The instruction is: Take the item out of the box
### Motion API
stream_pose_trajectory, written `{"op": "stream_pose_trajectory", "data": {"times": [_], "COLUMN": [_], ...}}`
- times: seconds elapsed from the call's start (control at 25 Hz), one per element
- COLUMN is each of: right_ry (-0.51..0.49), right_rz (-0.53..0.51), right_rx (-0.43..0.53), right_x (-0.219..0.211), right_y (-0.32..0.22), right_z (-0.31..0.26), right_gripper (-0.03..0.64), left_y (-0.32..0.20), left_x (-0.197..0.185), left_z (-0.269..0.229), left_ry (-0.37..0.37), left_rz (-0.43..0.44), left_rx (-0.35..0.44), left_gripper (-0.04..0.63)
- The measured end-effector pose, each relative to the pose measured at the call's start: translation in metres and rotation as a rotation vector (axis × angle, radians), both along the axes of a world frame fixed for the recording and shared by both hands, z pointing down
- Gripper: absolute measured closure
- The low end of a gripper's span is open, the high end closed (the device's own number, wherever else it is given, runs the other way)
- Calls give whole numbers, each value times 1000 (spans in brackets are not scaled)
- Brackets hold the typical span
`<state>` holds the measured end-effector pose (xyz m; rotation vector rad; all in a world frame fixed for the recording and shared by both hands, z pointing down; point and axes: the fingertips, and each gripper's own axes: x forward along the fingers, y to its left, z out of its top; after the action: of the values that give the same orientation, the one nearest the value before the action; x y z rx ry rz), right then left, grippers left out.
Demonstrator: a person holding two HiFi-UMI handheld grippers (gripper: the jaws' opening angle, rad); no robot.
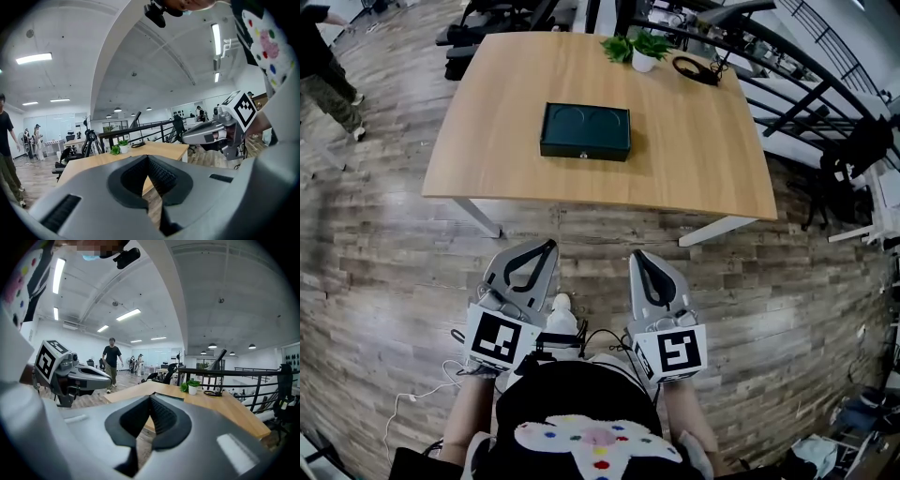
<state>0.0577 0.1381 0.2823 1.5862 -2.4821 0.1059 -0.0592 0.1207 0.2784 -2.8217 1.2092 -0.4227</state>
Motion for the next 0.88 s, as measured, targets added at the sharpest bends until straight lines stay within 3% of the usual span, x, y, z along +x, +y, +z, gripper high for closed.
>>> {"op": "stream_pose_trajectory", "data": {"times": [0.4, 0.88], "right_ry": [21, 40], "right_rz": [20, 18], "right_rx": [-11, -41], "right_x": [-21, -35], "right_y": [-78, -97], "right_z": [1, 16], "right_gripper": [609, 607], "left_y": [-84, -112], "left_x": [-17, -29], "left_z": [1, 15], "left_ry": [30, 34], "left_rz": [32, 30], "left_rx": [-13, -38], "left_gripper": [592, 592]}}
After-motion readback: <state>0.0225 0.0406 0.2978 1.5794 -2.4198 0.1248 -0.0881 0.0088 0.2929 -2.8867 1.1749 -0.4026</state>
